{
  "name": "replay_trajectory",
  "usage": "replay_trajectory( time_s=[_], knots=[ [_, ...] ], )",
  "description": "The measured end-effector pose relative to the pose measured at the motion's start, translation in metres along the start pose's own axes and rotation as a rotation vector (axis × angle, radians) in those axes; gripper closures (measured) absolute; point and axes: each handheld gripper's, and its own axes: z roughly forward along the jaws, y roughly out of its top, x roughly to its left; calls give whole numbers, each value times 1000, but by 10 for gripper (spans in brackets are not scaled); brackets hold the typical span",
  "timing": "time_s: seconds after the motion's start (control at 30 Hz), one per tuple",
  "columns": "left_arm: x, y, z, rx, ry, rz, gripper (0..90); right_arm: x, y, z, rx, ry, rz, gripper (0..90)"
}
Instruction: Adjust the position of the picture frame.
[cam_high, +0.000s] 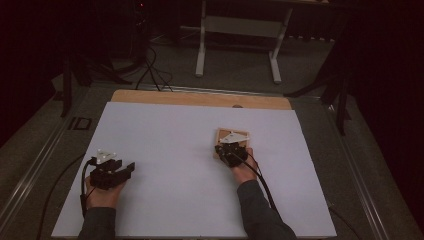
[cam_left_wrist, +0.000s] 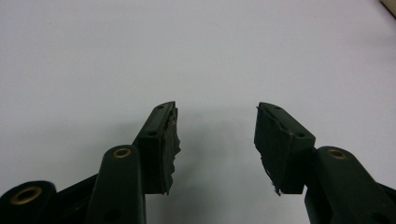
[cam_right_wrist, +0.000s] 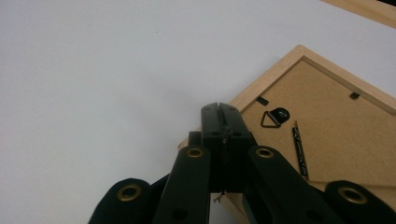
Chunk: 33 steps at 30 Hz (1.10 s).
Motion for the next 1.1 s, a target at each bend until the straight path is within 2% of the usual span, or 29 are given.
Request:
replay_trajectory(
  time_s=[0.37, 0.5, 0.53, 0.57, 0.63, 0.7, 0.8, 0.93, 0.97, 1.0, 1.03, 1.1],
  knots=[
    [0, 0, -1, -3, 0, -1, 490, 13, 6, 5, -4, 27, -23, 899],
    [0, 0, 0, -1, 0, 0, 490, 25, 10, 8, -16, 82, -40, 898],
    [0, 0, 0, -1, -1, 0, 490, 30, 12, 10, -13, 60, -61, 898],
    [0, 0, 0, -1, -1, 0, 489, 30, 12, 10, -13, 60, -61, 898],
    [1, 0, -1, -6, -2, -3, 490, 39, 14, 15, 12, 50, -100, 898],
    [1, 0, -1, -7, -3, -5, 490, 40, 14, 17, 14, 49, -102, 898],
    [2, 0, -1, -7, -2, -8, 489, 36, 15, 14, 4, 40, -94, 898],
    [2, 0, -1, -8, -2, -5, 490, 19, 19, 3, -25, 2, -83, 898],
    [2, 0, -1, -8, -2, -5, 490, 19, 19, 3, -25, 2, -83, 898],
    [2, 0, -1, -8, -2, -5, 490, 14, 20, 1, -28, -10, -79, 898],
    [2, 0, -1, -7, -2, -5, 490, -1, 20, -3, -29, -45, -62, 899],
    [1, 0, -1, -7, -2, -5, 489, -17, 19, -4, -35, -63, -10, 898]
  ],
)
